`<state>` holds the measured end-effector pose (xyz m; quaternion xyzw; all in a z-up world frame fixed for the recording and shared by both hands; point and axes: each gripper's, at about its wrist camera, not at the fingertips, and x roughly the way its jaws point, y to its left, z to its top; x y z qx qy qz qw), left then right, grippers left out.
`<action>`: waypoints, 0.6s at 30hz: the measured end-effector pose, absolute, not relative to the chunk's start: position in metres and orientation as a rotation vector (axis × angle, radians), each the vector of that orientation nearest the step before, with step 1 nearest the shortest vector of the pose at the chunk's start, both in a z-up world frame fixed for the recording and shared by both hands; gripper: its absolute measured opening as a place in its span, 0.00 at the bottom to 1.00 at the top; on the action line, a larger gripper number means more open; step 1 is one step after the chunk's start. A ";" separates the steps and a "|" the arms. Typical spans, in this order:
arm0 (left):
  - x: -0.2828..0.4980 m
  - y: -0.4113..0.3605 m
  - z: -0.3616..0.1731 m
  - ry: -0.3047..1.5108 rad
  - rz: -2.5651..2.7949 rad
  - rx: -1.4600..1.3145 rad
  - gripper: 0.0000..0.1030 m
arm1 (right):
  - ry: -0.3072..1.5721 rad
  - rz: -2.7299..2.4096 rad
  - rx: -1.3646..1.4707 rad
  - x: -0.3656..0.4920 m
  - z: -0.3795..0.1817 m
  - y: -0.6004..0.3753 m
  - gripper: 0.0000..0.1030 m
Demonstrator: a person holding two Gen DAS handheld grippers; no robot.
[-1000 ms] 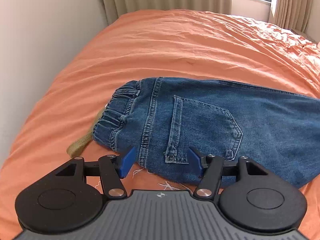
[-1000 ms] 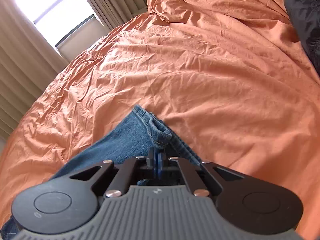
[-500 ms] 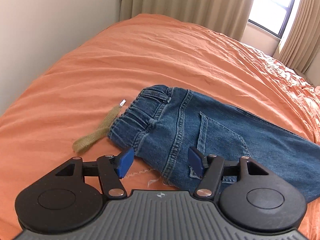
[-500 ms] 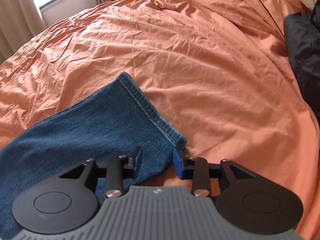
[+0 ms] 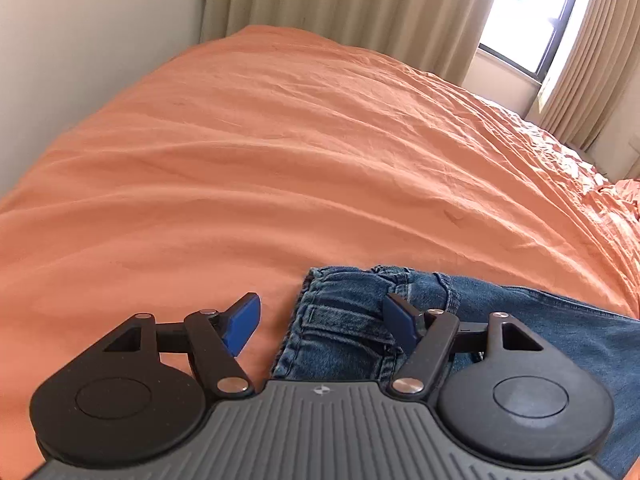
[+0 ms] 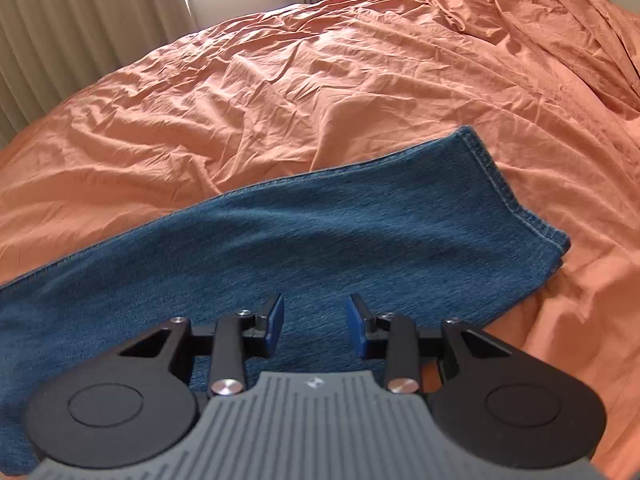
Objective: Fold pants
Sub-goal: 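Lower the left gripper onto the waistband again and close on it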
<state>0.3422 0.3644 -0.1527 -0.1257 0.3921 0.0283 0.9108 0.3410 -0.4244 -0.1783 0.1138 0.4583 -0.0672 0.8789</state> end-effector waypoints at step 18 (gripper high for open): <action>0.358 0.290 -0.167 0.797 0.038 0.180 0.26 | 0.916 -0.172 0.238 0.325 -0.193 -0.410 0.30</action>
